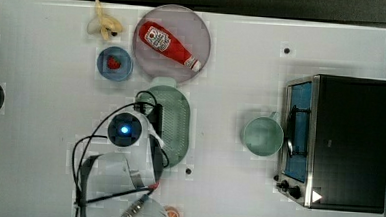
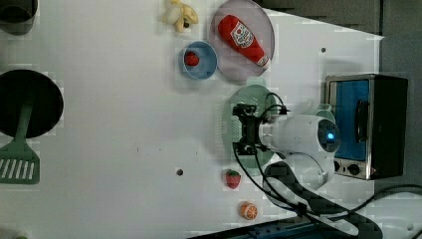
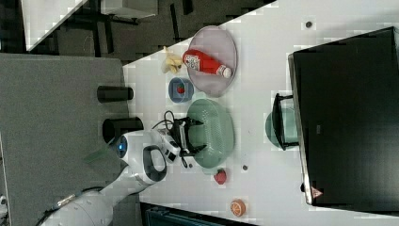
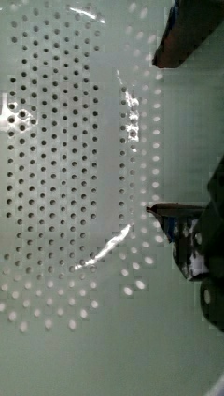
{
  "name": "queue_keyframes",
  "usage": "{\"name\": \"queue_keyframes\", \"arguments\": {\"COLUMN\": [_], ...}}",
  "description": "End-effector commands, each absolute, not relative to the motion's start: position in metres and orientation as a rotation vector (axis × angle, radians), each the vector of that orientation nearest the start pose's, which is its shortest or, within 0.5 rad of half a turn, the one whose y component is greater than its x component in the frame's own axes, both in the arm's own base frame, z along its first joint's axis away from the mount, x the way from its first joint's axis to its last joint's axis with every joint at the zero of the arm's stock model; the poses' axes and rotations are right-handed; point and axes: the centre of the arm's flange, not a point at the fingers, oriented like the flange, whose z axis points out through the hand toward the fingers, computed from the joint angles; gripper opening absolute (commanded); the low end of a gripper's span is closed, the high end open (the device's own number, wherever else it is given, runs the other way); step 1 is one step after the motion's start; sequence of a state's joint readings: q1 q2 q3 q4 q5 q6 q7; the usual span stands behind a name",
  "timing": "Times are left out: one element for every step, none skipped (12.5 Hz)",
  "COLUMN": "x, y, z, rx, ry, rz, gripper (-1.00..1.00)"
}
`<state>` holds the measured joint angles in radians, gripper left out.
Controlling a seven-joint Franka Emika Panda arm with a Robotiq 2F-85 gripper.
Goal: Drag strainer right to left.
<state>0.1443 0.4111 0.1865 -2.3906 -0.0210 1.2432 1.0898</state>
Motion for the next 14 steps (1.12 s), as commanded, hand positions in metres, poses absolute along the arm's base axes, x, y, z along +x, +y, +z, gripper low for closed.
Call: {"name": "queue_keyframes", "arguments": {"x": [0.464, 0.465, 0.467, 0.468, 0.469, 0.470, 0.471, 0.474, 0.475, 0.475, 0.477, 0.477, 0.478, 0.478], "y": [0.216, 0.224, 0.232, 0.239, 0.248, 0.256, 0.265, 0.275, 0.284, 0.294, 0.305, 0.315, 0.326, 0.336], "z": [0.155, 0.155, 0.155, 0.155, 0.155, 0.155, 0.155, 0.156, 0.155, 0.154, 0.154, 0.152, 0.152, 0.151], "rx": [-2.216, -2.225, -2.220, -2.212, -2.207, -2.206, -2.203, -2.188, -2.168, -2.157, -2.145, -2.130, -2.117, -2.111], "ry": [2.162, 2.157, 2.165, 2.180, 2.186, 2.197, 2.205, 2.210, 2.233, 2.245, 2.246, 2.261, 2.269, 2.267], "rz": [0.101, 0.106, 0.111, 0.117, 0.120, 0.127, 0.132, 0.131, 0.136, 0.140, 0.141, 0.145, 0.148, 0.151], "gripper": [1.00, 1.00, 1.00, 1.00, 1.00, 1.00, 1.00, 1.00, 1.00, 1.00, 1.00, 1.00, 1.00, 1.00]}}
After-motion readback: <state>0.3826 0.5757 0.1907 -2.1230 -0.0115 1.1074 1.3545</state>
